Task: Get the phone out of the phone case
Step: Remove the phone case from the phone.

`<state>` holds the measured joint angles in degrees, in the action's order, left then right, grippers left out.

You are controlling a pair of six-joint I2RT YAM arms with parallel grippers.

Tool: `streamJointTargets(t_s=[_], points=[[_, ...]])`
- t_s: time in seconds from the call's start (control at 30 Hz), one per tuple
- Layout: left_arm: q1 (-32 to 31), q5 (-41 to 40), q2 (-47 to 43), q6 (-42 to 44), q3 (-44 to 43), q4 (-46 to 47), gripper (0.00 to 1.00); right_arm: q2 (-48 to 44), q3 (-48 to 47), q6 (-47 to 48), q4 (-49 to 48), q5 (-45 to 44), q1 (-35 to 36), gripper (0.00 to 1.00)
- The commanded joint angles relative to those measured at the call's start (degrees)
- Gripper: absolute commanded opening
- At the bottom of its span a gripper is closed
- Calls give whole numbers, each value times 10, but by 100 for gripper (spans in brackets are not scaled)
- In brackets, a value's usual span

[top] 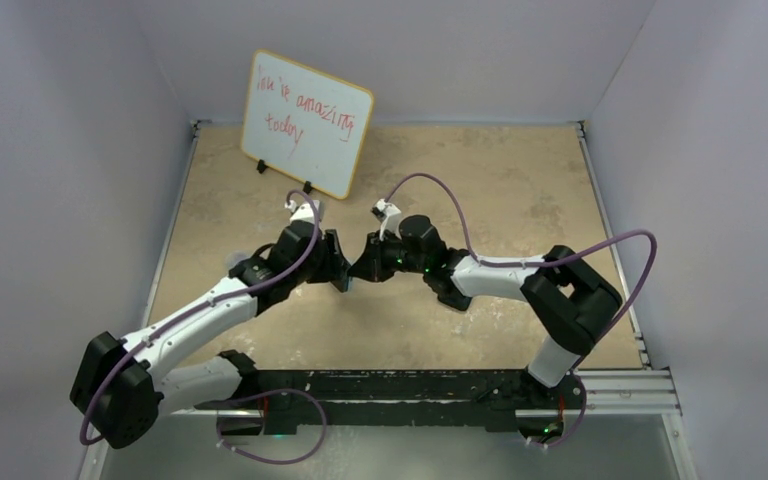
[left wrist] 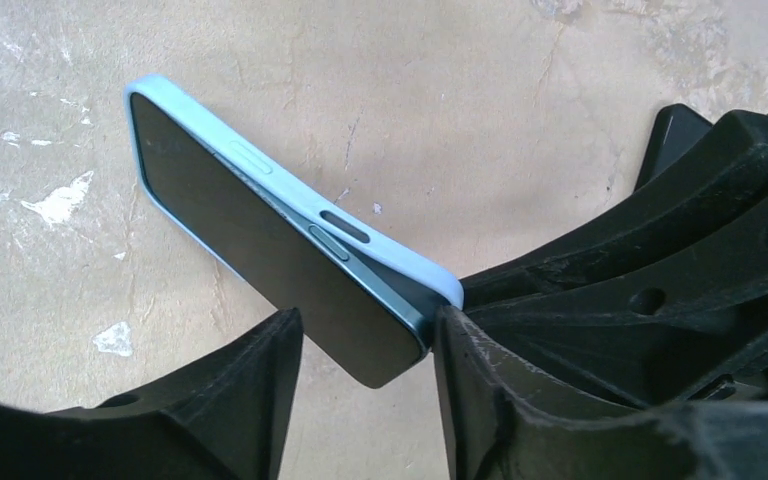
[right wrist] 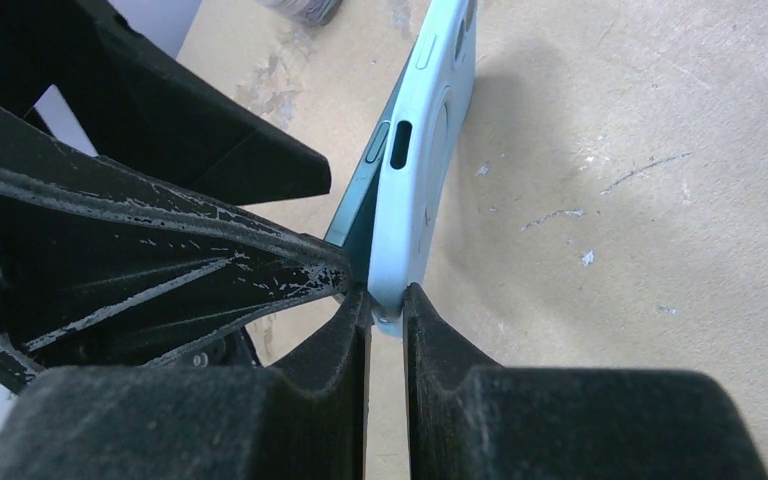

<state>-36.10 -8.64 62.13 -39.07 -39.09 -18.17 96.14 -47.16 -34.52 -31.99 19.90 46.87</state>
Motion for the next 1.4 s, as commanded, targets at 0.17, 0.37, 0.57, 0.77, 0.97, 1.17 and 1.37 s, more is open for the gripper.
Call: streamJointTargets(t_s=[0.17, 0.37, 0.57, 0.77, 0.97, 1.17, 1.37], points=[[-60, -191, 68, -28, -43, -163, 39, -3, -32, 8, -24, -28, 9, 0], [-87, -259, 103, -53, -73, -219, 38, 1, -21, -13, -58, -28, 19, 0], [-98, -311, 97, -82, -81, -274, 26, -4, -3, -36, -110, -23, 23, 0], [-98, -282, 74, -84, -67, -263, 1, 11, 2, -39, -135, -33, 28, 0], [-98, -266, 34, -84, -69, -269, 0, 18, 18, -27, -143, -53, 27, 0], [-98, -246, 2, -76, -76, -271, 0, 24, 31, -26, -126, -98, 25, 0], [-98, -223, 0, -70, -67, -254, 0, 52, 53, -62, -156, -121, 14, 0]])
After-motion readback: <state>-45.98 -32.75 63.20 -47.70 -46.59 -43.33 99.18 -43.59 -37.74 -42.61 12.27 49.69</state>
